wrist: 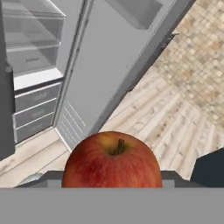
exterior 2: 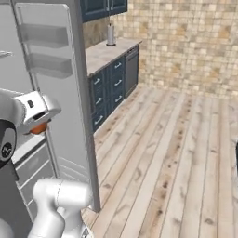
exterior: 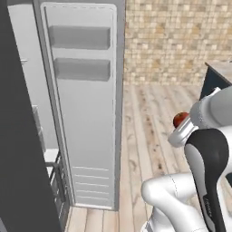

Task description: Place the cold items (apple and corn) from the fridge in one tupperware on the dining counter. Place the warm items (hot dog and kebab skewer) in the stove area in another tupperware.

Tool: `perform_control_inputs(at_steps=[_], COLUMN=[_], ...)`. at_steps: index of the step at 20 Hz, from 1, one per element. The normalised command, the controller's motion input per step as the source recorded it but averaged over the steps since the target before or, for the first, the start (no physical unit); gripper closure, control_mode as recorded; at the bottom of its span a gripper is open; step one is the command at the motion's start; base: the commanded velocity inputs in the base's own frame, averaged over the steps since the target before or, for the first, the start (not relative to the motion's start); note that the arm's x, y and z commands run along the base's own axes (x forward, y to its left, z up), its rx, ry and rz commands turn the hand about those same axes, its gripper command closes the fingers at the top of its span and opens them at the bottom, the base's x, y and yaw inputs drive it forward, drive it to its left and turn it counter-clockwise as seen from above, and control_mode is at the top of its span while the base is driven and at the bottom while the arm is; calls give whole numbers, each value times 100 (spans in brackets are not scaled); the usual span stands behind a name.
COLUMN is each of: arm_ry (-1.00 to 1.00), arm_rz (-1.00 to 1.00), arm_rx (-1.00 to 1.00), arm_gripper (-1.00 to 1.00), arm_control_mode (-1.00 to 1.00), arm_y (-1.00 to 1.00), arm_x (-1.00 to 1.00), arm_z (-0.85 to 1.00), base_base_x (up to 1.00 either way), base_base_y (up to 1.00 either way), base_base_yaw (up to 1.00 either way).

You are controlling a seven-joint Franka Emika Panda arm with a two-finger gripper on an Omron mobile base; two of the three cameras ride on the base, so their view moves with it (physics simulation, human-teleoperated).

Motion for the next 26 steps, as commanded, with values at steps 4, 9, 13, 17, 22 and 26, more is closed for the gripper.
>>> perform_control_inputs(at_steps=[4,9,13,17,22,26], arm_ry=[0,0,0,0,0,0], arm_rz=[0,0,0,0,0,0], arm_rx=[0,0,0,0,0,0], arm_gripper=[100,100,100,100,100,100], arm_control_mode=[100,100,100,100,100,100], arm_y=[0,0,0,0,0,0], arm_x=[0,0,0,0,0,0], arm_z=[0,0,0,0,0,0], base_base_x=[64,99,100,100,100,100], base_base_y=[-69,-75,-68,-64,-41,-33], base_base_yaw=[-54,-18,-1,0,-2,-3])
